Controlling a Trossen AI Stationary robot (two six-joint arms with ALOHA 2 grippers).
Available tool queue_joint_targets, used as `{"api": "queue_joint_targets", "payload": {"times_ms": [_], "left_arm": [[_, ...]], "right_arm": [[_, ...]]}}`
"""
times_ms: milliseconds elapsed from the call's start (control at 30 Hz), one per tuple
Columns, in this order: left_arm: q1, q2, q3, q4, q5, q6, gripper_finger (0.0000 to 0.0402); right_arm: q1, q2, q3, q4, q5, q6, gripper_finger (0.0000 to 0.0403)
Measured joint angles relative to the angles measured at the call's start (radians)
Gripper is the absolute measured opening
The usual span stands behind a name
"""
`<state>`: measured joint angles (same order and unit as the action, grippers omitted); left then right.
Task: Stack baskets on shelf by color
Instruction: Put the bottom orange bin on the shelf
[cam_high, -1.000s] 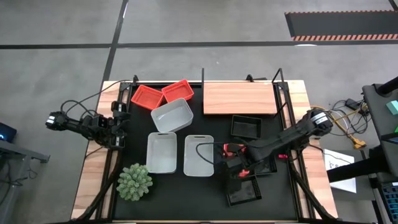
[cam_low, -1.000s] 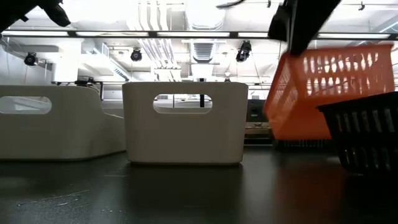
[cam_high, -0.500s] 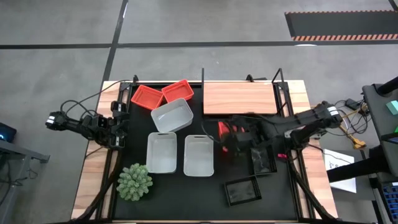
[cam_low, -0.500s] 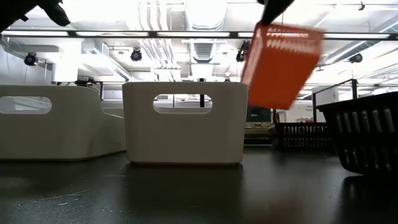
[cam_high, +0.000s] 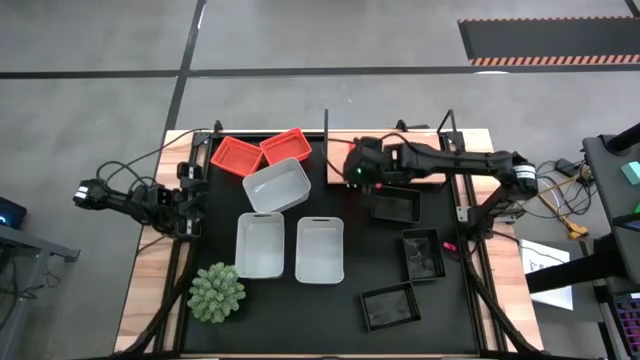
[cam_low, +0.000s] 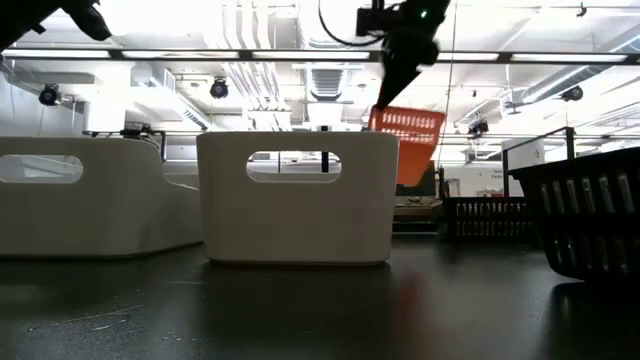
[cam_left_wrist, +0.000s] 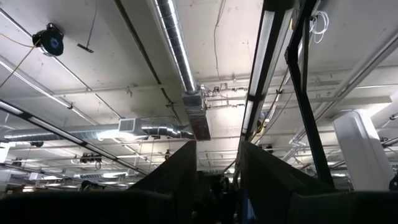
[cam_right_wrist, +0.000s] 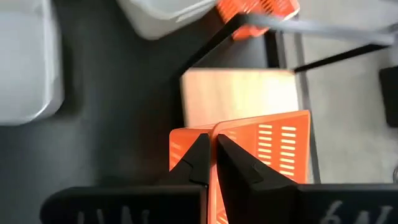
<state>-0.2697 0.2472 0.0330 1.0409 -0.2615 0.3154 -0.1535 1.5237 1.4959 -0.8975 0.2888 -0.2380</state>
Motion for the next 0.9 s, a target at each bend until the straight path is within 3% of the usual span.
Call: {"api": "queue_joint_targets", "payload": {"times_ms": [333,567,900], "left_arm": [[0.000,0.001,0.000,-0.001,0.000,0.011,0.0109],[0.000,0.001,0.000,-0.002,0.000,0.011,0.0109],[0.000,0.001,0.000,-0.002,0.000,0.011,0.0109]], "right_arm": [[-0.093,0.094,-0.083,0.262,-0.003,-0.132,0.0009],[-0.097,0.171,-0.082,0.290,0.001,-0.150,0.0016],[-0.098,0.173,-0.078,0.304,-0.009,-0.111,0.0092]]}}
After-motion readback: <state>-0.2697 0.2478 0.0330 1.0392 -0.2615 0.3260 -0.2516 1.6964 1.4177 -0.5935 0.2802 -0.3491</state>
